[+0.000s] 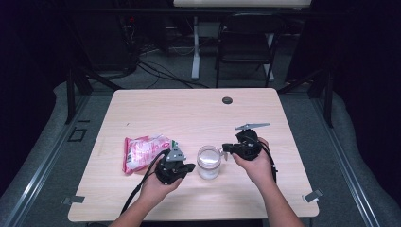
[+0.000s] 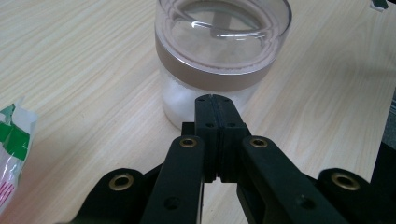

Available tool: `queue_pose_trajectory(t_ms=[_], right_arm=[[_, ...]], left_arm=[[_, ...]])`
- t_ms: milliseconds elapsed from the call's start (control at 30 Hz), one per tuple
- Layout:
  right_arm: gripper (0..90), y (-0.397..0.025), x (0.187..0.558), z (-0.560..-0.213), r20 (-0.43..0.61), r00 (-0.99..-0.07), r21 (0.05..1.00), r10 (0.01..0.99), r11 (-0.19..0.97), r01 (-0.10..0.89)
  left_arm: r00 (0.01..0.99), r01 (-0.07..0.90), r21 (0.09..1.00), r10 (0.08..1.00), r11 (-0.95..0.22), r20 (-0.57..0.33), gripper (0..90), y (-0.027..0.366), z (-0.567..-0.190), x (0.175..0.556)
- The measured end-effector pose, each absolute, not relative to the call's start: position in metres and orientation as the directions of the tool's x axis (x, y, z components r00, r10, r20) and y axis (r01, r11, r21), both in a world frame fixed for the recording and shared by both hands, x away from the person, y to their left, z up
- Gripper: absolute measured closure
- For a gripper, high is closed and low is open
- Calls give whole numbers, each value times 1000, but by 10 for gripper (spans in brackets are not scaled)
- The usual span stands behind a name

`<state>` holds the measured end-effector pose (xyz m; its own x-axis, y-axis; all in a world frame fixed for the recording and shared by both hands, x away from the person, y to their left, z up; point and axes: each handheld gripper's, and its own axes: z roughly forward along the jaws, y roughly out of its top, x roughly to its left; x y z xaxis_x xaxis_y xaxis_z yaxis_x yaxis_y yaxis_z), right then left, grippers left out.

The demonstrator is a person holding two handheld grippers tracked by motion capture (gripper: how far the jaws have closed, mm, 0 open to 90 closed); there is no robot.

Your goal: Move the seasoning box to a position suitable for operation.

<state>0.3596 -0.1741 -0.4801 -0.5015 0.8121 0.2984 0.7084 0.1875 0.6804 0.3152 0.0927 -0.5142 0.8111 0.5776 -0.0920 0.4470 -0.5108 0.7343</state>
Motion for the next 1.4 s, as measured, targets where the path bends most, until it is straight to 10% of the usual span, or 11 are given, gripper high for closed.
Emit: queue_pose_trajectory(t_ms=[1400], right_arm=[[872, -180, 360, -486, 354, -486, 680, 799, 137, 720]], left_arm=[[828, 424, 758, 550, -496, -104, 900, 83, -512, 314]])
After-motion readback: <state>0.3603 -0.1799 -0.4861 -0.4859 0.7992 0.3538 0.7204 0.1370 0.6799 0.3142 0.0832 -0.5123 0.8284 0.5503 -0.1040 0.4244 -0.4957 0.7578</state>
